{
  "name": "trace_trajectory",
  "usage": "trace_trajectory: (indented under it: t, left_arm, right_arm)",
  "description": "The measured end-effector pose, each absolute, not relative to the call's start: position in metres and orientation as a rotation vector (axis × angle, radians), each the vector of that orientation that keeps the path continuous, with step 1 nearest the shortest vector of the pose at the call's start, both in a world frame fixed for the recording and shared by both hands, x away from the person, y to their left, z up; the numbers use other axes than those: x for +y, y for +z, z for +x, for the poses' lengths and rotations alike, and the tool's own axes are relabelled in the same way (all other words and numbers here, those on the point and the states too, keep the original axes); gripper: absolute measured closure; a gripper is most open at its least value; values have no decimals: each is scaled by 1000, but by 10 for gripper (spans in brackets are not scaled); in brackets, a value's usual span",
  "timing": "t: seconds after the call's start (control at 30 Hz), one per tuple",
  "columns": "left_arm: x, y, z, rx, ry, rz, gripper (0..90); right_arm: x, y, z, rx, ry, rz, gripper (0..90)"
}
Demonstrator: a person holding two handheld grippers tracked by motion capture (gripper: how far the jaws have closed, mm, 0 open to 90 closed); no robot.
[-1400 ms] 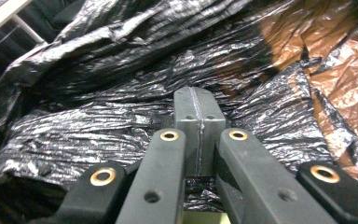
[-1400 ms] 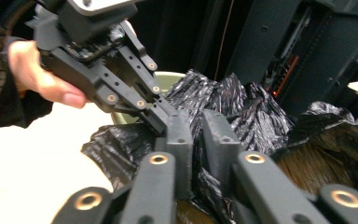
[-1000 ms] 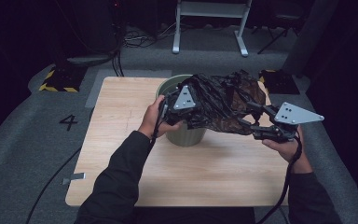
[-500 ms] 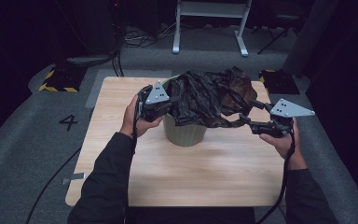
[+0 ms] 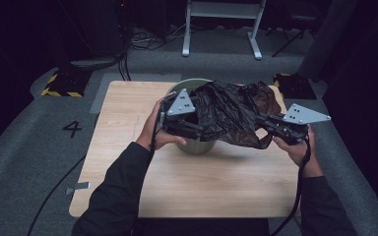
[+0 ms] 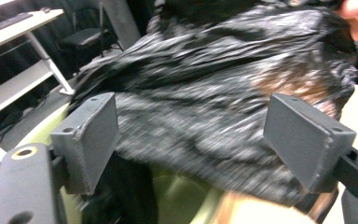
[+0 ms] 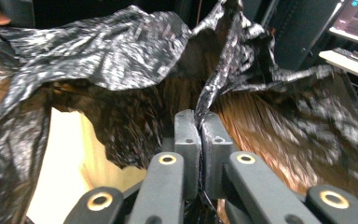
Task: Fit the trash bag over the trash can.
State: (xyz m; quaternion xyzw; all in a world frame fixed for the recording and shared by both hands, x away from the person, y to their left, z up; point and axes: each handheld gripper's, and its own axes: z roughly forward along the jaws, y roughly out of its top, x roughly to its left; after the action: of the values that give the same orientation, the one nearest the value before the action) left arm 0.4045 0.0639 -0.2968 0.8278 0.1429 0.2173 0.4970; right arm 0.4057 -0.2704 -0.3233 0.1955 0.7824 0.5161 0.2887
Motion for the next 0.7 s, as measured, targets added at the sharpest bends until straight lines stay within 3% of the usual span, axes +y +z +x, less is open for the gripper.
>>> trace_trajectory:
  t: [0.13,0.3,0.43,0.47,0.5,0.53,0.57,0.6,0.67,0.7]
  left_arm:
    - [39,-297,404,314,494,2059,172]
    - [25,-304,412,339,515,2141,257]
    - [23,-310,417,352,585,2169,537]
    - [23,-311,418,347,600,2176,592]
    - [24,-312,419,342,597,2178,592]
    - [25,-313,419,343,628,2182,723]
    - [26,-314,419,350,652,2183,723]
    - [31,-315,421,353,659,2170,837]
    - [40,-314,423,352,630,2139,898]
    - [40,-314,423,352,630,2139,899]
  right_arm:
    - [-264,-316,401,2084,1397,479,897]
    - [-256,-310,396,2089,1408,432,897]
    - [-250,-307,393,2093,1415,404,895]
    - [-247,-306,392,2094,1412,397,891]
    - [-247,-306,392,2094,1412,397,891]
    - [-244,-305,391,2100,1410,384,879]
    - [-244,-305,391,2100,1410,384,879]
    - [-243,-305,391,2098,1408,382,843]
    - [-243,-305,390,2094,1408,385,732]
    - [-243,-305,390,2094,1408,385,732]
